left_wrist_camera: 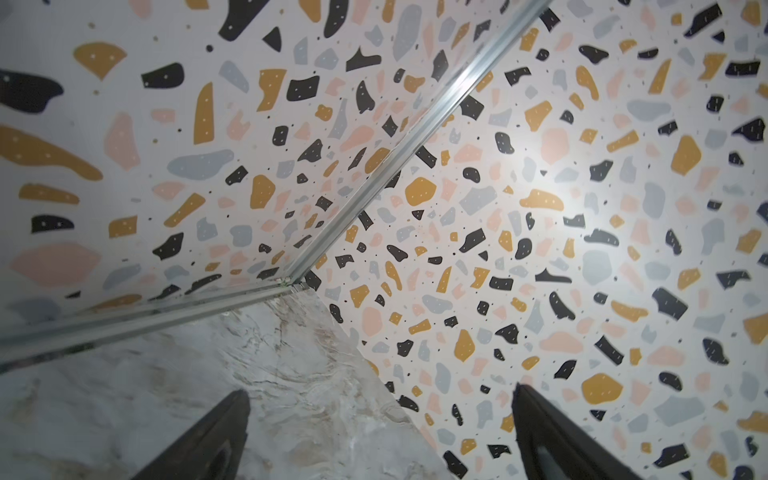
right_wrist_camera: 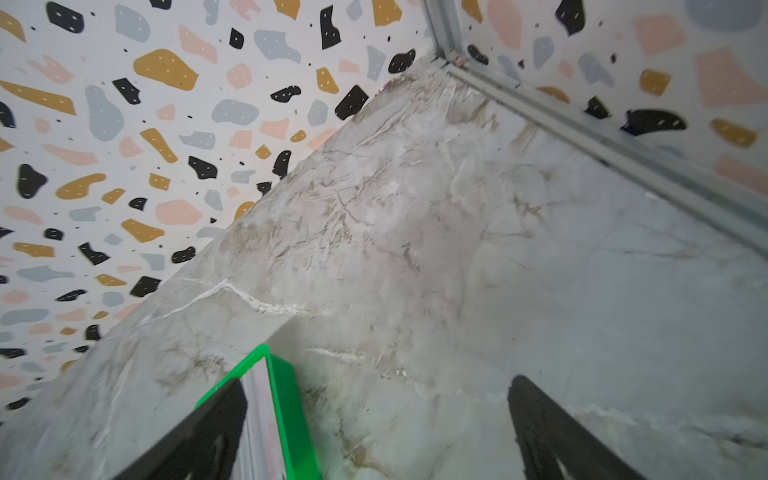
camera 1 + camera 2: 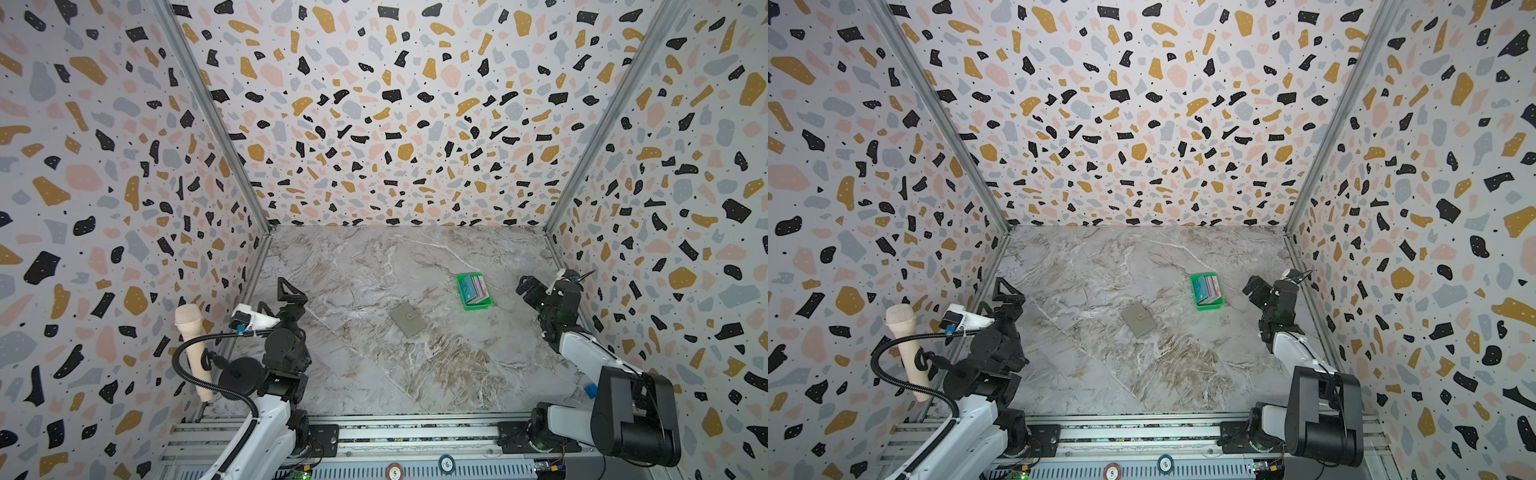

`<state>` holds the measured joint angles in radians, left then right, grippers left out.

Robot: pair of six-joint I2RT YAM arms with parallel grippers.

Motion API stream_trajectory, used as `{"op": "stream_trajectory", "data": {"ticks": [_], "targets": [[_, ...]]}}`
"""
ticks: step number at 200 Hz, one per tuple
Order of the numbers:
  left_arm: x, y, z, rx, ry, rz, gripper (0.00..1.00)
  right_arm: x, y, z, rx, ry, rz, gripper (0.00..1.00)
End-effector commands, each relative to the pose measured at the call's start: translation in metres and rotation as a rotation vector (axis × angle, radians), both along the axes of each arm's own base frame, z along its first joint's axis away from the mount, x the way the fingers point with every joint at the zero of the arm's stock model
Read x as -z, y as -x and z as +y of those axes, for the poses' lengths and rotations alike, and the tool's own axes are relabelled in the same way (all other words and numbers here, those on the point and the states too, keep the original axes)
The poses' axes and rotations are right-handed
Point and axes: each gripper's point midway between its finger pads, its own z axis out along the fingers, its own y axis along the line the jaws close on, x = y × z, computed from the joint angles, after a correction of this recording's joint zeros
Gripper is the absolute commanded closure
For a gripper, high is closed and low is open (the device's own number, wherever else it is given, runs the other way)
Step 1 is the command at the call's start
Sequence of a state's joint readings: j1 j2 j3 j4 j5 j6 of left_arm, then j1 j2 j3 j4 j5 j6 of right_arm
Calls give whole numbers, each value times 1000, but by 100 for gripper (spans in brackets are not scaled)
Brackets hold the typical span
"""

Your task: Put the credit cards into the card holder

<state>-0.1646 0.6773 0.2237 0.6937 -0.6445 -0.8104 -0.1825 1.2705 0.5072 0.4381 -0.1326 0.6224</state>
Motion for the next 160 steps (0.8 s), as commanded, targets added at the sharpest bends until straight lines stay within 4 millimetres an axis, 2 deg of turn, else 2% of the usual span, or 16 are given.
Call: {"op": "stream_trajectory", "data": {"ticks": [1,18,32,59,67,85,103,124,140,160], "targets": [[-13,-11,-14,99,107,-39,0,-36,0,28,-162,-83,-178,1],[-17,-27,-31,188,101,3,0,-46,6,23,-127,-84,-231,1],[-23,-37,-48,283,68,16,0,-49,2,29,-166,-89,-199,1],[-34,-44,-84,492,69,-61,0,-35,-14,47,-279,-144,-38,2],[-34,-45,-90,531,89,-72,0,-35,-15,60,-331,-144,-22,6],[-37,-43,-105,608,86,-84,0,-37,-13,90,-413,-69,-5,6],[-37,-37,-122,661,61,-65,0,-44,-5,128,-498,16,-15,7],[-34,-30,-150,749,2,-18,2,-52,10,185,-648,78,-73,8],[-23,-23,-175,832,-32,31,4,-47,23,225,-763,103,-61,12],[4,-12,-205,941,-42,106,9,-29,39,269,-935,62,-19,23]]}}
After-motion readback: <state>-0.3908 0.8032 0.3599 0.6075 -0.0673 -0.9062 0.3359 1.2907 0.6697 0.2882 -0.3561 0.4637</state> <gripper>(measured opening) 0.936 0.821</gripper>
